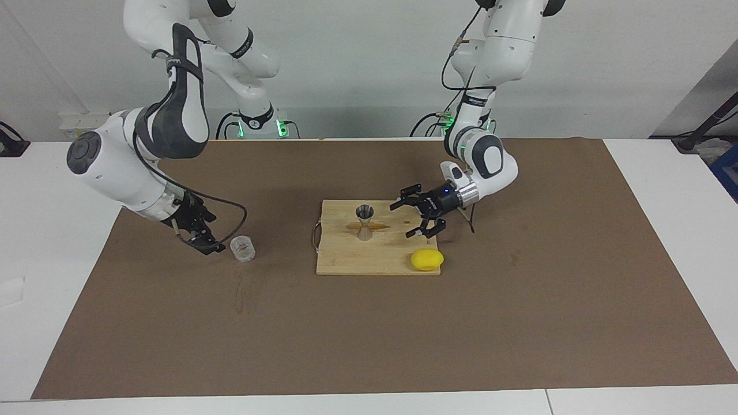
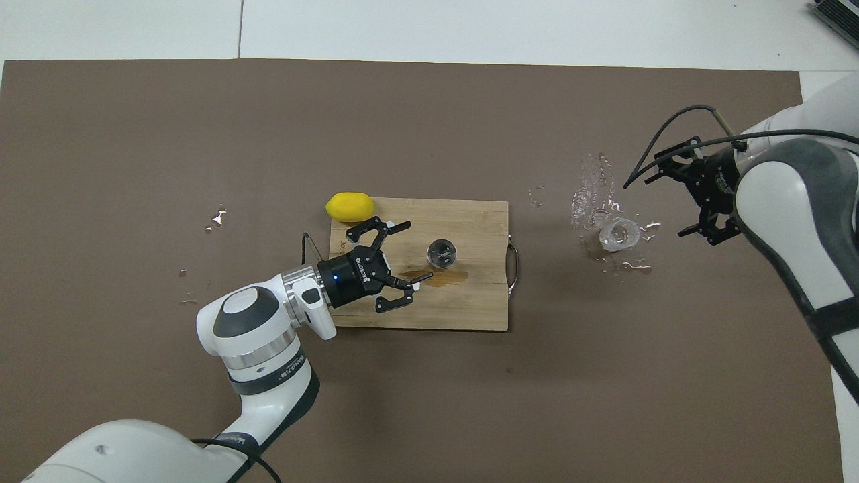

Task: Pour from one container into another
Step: 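Release the dark cup with the left gripper while the right gripper reaches the glass, then grasp the glass cup with the right gripper while the left gripper withdraws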

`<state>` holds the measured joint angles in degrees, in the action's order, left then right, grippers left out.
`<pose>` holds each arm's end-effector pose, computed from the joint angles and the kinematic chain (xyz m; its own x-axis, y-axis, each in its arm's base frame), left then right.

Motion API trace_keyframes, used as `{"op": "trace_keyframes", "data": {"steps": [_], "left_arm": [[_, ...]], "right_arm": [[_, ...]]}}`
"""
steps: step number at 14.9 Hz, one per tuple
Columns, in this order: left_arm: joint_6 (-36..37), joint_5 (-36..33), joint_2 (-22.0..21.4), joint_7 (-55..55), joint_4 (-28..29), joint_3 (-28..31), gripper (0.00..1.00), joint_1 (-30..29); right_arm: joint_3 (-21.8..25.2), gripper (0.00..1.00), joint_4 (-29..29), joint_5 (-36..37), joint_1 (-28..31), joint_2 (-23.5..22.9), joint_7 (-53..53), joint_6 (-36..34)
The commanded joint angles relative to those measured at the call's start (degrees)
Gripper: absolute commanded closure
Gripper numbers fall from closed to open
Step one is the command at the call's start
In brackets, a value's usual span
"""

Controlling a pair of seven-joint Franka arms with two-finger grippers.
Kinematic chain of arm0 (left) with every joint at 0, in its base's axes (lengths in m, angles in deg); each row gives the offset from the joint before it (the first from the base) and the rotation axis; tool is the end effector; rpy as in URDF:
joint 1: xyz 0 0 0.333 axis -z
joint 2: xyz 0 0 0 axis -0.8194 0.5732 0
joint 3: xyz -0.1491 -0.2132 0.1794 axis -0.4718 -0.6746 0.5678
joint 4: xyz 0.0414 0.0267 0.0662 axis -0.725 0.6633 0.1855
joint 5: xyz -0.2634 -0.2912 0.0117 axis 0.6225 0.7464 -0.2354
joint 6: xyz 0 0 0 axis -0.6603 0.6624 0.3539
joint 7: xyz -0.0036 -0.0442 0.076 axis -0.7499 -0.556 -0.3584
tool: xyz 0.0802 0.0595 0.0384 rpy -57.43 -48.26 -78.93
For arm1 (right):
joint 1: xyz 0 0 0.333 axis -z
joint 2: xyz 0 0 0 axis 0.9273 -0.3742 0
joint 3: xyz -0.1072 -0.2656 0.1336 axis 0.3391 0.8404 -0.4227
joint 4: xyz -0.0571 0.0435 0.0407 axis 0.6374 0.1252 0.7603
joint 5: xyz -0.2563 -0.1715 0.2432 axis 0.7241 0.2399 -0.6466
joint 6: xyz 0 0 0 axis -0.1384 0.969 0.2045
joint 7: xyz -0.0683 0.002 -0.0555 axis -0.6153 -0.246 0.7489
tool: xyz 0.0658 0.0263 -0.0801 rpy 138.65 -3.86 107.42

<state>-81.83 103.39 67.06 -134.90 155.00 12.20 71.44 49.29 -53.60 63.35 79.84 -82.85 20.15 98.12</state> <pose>0.4846 -0.1993 0.2636 0.0327 -0.1934 0.9806 -0.9525 -0.3032 -0.0280 0.6292 -0.0309 0.4047 0.3615 -0.8730 -0.3273 -0.9260 -0.3772 -0.0166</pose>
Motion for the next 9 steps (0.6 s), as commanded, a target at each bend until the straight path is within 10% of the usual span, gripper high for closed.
{"op": "trace_keyframes", "data": {"steps": [1,9], "left_arm": [[4.1,-7.5,-5.1,-1.2,4.2,-0.2,0.0,-6.6],[13.5,-51.3,-7.5,2.0,-5.4,0.2,0.0,-30.1]], "right_arm": [[-0.6,0.0,-3.0,-3.0,1.8,0.0,-2.1,2.5],[-0.7,0.0,-3.9,-9.7,6.9,-6.4,0.0,2.5]]}}
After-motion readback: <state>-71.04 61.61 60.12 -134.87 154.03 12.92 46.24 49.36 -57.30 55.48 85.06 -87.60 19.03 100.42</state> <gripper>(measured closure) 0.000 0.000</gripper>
